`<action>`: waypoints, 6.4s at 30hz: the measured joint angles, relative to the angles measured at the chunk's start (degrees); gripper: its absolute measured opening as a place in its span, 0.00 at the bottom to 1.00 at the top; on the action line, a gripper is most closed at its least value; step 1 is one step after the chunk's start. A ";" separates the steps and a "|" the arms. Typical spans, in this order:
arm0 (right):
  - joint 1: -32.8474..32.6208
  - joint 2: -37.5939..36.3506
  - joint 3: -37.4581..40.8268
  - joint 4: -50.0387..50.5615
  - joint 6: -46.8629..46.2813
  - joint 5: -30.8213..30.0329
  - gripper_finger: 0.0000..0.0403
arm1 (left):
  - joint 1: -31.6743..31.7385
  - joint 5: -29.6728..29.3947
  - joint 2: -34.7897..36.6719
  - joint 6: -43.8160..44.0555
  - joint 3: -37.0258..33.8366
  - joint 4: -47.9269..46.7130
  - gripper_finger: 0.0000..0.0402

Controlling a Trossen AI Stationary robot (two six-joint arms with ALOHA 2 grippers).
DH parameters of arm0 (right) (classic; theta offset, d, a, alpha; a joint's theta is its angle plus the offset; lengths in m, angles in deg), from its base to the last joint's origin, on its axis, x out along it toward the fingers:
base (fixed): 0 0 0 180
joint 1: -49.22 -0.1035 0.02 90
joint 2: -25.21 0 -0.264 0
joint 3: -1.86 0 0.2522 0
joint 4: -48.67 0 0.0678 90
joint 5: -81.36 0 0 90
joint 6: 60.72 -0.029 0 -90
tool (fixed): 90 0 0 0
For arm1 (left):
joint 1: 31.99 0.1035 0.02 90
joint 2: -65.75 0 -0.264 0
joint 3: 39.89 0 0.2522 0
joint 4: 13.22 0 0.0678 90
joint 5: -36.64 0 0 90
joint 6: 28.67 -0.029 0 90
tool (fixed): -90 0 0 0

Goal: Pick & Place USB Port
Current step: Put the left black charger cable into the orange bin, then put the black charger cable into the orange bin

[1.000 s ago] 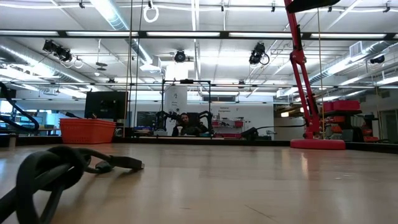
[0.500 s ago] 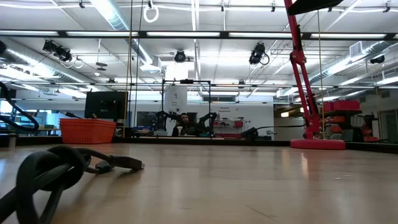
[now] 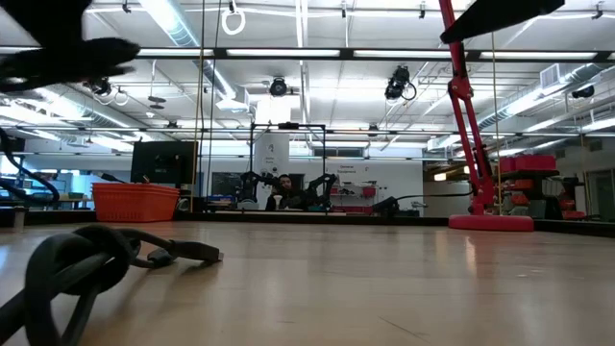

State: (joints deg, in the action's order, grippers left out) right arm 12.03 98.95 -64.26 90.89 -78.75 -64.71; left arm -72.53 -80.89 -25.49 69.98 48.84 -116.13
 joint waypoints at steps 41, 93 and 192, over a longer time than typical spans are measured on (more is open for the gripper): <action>0.02 0.89 0.02 -2.59 -2.10 -2.89 0.04 | 56.86 -27.35 42.39 -64.22 -23.41 27.93 0.13; 1.00 0.87 0.02 -3.50 -2.41 0.11 0.04 | 87.79 -17.20 18.28 -79.84 -37.14 70.75 0.13; 12.79 6.80 0.00 -17.51 17.06 5.97 0.04 | -2.70 3.59 -11.36 -5.65 -19.02 84.91 0.31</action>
State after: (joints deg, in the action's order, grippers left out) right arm 24.81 105.75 -64.26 73.38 -61.68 -58.75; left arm -75.24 -77.30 -36.85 64.32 29.82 -31.21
